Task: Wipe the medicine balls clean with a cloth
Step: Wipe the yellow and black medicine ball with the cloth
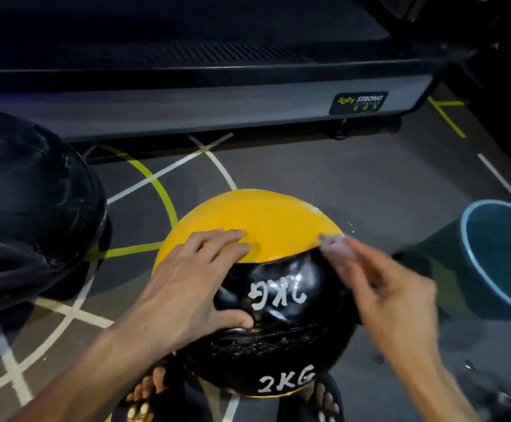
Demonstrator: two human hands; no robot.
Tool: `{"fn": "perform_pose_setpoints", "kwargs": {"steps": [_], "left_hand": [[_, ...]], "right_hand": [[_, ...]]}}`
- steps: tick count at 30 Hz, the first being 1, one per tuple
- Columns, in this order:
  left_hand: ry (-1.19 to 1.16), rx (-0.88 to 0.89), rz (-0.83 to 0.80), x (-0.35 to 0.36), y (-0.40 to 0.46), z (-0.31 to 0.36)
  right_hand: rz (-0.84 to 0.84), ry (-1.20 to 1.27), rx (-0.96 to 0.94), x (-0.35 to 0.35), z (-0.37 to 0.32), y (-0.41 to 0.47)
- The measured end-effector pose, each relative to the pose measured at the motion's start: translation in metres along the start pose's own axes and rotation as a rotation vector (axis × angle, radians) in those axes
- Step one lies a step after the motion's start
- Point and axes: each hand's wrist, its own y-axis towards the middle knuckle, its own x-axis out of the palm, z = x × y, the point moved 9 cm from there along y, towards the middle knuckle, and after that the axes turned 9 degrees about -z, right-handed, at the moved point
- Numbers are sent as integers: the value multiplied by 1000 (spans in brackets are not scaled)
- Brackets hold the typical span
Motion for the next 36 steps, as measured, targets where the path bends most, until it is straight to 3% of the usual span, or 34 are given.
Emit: {"fn": "perform_pose_setpoints", "kwargs": {"steps": [2, 5, 9, 11, 14, 16, 21, 25, 30, 32, 36], "left_hand": [[-6, 1, 13, 5, -4, -2], [15, 3, 21, 8, -8, 1], [42, 5, 48, 9, -10, 9], [58, 4, 57, 10, -12, 12], [52, -4, 64, 10, -16, 12], [34, -1, 69, 11, -17, 13], [34, -3, 70, 17, -22, 18], [58, -7, 81, 18, -23, 20], [31, -4, 74, 20, -29, 16], [26, 16, 84, 21, -28, 21], [41, 32, 91, 23, -25, 28]], "right_hand": [[114, -72, 207, -26, 47, -2], [49, -94, 396, -9, 87, -6], [55, -71, 349, 13, 61, 14], [58, -67, 242, 18, 32, 25], [-98, -71, 14, 49, -7, 16], [-101, -25, -36, 44, 1, 6], [-11, -75, 403, 12, 88, -4], [54, 18, 207, 25, 37, 4], [-12, 42, -105, 43, -10, -5], [23, 79, -35, 28, 13, -3], [33, -7, 396, 11, 82, 13]]}}
